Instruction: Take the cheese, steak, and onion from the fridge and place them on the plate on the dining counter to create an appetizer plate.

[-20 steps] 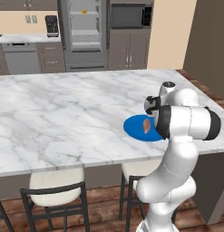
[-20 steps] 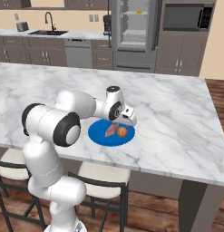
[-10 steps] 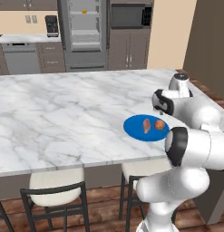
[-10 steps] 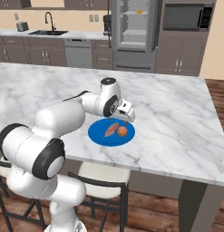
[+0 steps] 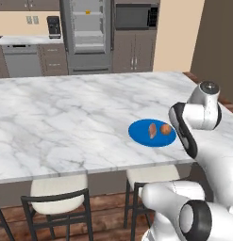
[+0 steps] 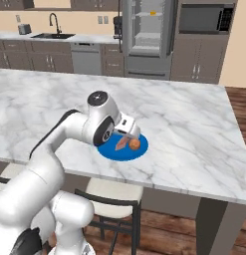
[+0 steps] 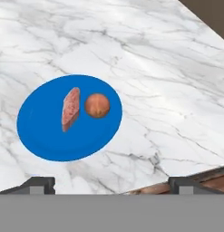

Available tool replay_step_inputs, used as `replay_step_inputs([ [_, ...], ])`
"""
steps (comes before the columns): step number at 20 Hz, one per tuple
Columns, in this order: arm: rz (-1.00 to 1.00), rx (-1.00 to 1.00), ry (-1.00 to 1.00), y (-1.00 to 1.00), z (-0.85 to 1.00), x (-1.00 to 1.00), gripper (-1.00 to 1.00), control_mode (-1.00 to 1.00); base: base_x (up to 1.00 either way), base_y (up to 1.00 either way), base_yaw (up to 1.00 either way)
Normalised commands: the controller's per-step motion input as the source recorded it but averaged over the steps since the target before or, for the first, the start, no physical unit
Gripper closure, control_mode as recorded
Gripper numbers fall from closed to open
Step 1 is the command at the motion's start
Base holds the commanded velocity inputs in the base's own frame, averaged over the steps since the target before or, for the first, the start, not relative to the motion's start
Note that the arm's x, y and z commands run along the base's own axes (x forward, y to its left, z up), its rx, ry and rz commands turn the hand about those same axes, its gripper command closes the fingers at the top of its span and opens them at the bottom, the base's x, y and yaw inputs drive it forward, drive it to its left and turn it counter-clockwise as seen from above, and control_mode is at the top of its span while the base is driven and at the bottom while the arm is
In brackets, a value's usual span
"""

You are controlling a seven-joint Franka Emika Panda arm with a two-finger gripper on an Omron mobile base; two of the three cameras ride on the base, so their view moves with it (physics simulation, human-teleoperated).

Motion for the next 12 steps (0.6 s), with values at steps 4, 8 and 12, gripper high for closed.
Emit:
replay_step_inputs([
  [4, 0.03, -0.08, -0.01, 0.54, 0.33, -0.77, -1.0, -1.0, 0.0, 0.0, 0.0],
  [8, 0.05, -0.1, 0.0, 0.51, 0.35, -0.82, -1.0, -1.0, 0.0, 0.0, 0.0],
  [12, 0.09, -0.1, -0.01, 0.37, 0.29, -0.96, -1.0, -1.0, 0.0, 0.0, 0.0],
])
